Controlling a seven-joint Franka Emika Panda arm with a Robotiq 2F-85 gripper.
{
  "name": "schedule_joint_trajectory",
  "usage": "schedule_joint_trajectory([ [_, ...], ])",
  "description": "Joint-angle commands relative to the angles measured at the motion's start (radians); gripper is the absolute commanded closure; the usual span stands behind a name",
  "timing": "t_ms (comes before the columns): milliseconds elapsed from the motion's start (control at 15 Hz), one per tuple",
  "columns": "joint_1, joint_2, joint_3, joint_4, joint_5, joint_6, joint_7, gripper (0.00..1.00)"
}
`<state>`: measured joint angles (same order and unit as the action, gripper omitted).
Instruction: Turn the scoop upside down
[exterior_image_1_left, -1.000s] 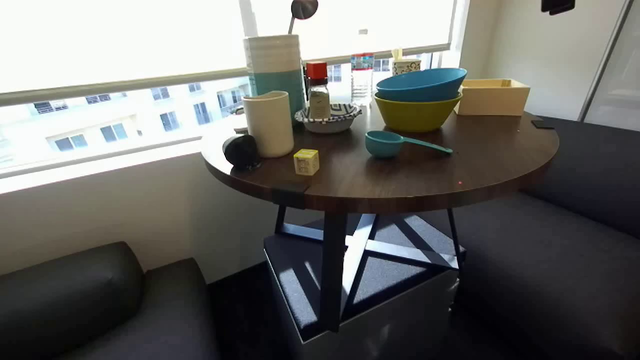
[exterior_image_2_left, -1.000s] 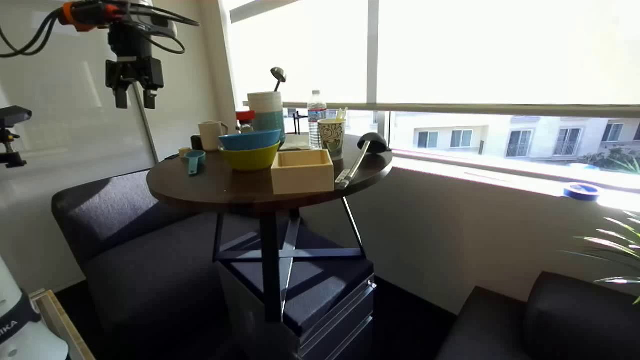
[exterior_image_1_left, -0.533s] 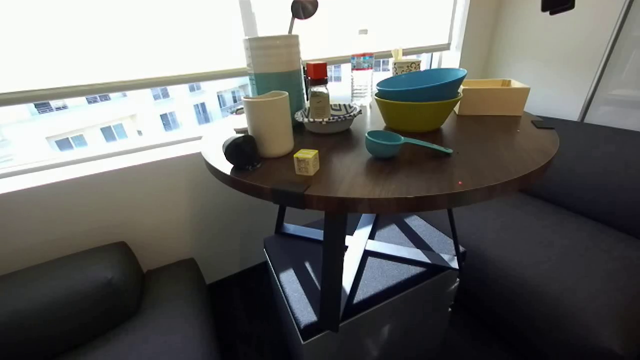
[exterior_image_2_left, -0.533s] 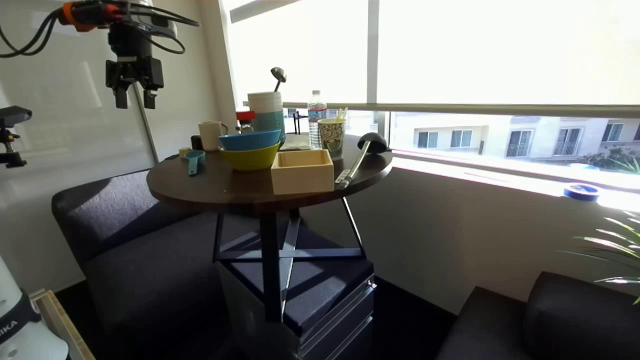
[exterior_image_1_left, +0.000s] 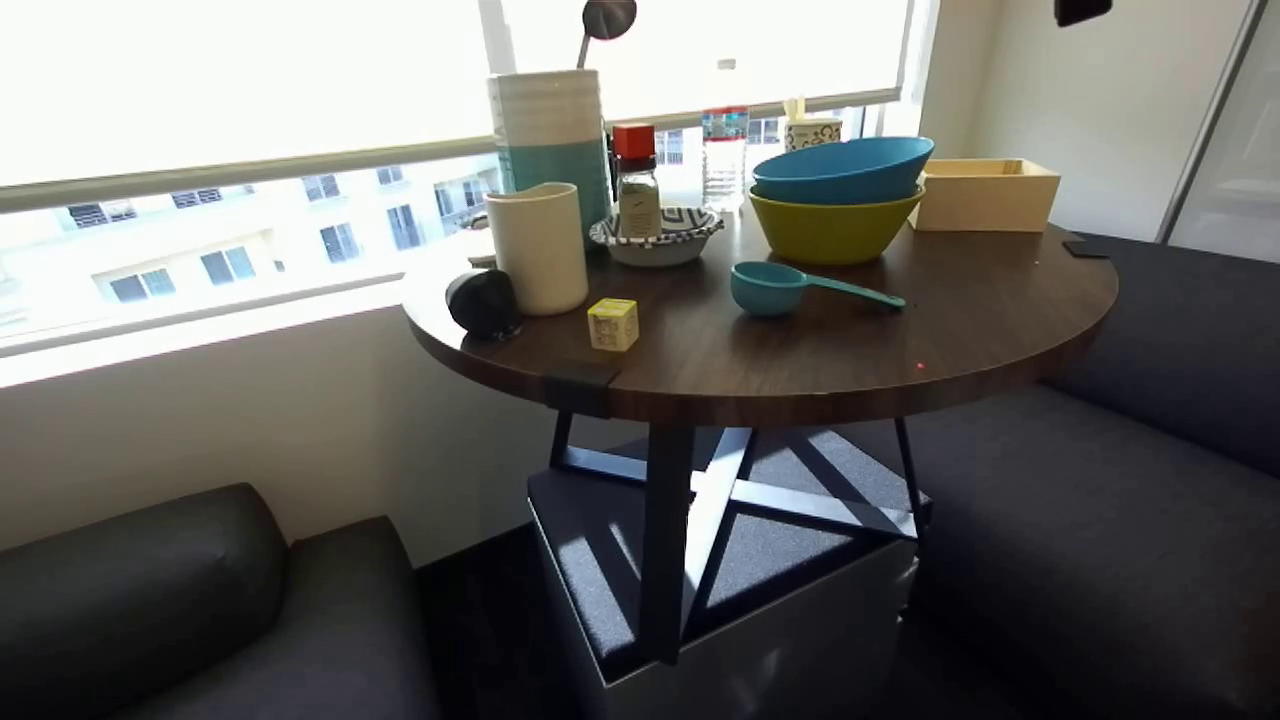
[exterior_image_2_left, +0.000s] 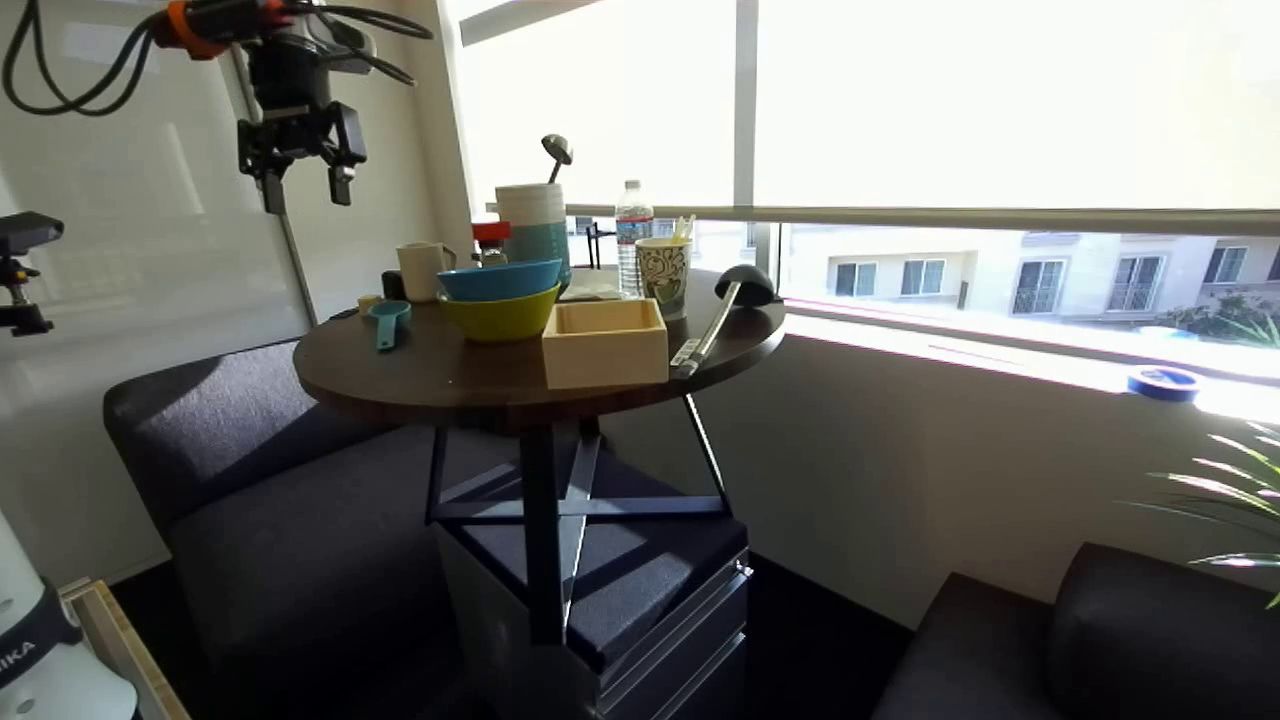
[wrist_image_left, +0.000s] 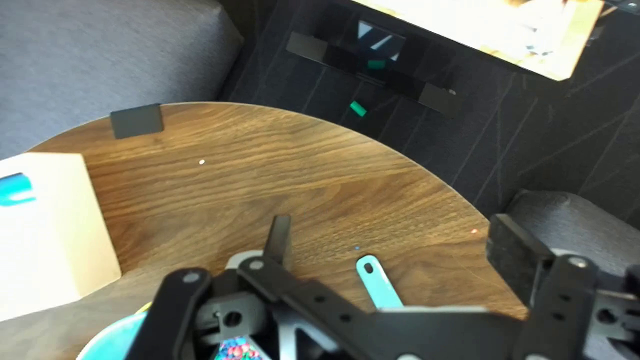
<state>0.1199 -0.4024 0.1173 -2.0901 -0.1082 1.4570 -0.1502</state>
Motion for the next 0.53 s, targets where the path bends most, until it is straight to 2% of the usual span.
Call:
schedule_joint_trajectory([
  [0, 0.019, 0.107, -0.002, 0.096, -0.122, 0.075, -0.129, 0.00],
  [67, 0.020, 0.116, -0.015, 0.089, -0.118, 0.152, -0.160, 0.00],
  [133, 0.012, 0.078, -0.006, 0.058, -0.086, 0.085, -0.098, 0.00],
  [467, 0.011, 0.091, -0.010, 0.059, -0.087, 0.098, -0.104, 0.00],
])
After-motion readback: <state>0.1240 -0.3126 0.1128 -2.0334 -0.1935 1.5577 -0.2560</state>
